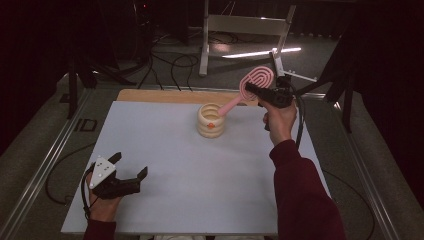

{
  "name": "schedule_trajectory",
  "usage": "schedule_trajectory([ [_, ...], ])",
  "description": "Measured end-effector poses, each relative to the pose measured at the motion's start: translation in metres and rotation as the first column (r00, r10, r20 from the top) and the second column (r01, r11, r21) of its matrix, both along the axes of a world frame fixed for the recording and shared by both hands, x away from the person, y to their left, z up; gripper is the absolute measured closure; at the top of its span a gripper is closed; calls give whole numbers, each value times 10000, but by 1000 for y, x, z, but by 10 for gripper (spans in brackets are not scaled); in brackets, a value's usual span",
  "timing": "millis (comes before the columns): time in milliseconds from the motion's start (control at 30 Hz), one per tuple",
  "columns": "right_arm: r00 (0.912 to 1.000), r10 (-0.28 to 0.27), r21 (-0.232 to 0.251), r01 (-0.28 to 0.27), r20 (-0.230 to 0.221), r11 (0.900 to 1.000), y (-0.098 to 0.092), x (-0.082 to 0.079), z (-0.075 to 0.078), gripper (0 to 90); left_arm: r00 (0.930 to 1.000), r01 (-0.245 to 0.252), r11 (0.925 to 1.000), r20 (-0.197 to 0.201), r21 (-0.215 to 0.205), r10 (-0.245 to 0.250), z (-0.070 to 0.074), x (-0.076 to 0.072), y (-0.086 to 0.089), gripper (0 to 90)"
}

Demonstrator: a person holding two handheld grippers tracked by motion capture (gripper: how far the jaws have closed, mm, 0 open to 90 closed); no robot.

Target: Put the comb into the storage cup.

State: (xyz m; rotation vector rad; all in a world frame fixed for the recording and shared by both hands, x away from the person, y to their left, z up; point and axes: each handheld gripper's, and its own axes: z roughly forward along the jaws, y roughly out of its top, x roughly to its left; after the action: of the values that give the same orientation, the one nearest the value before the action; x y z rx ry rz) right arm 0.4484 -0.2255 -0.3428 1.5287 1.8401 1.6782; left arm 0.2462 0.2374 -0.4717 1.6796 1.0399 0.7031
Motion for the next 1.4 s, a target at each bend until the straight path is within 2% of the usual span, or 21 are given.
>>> schedule_trajectory([
  [400,9997,-228,-123,228,-13,9997,4,6,-4,637,10000,-6,10000,17,-28,6,0,0,0,5],
  [500,9996,-274,10,274,-38,9996,5,7,-5,637,10000,-6,10000,13,-28,6,0,0,0,5],
  [1400,9993,-360,-215,358,-65,9991,22,12,-13,637,10000,11,10000,19,-21,-11,1,-1,0,5],
])
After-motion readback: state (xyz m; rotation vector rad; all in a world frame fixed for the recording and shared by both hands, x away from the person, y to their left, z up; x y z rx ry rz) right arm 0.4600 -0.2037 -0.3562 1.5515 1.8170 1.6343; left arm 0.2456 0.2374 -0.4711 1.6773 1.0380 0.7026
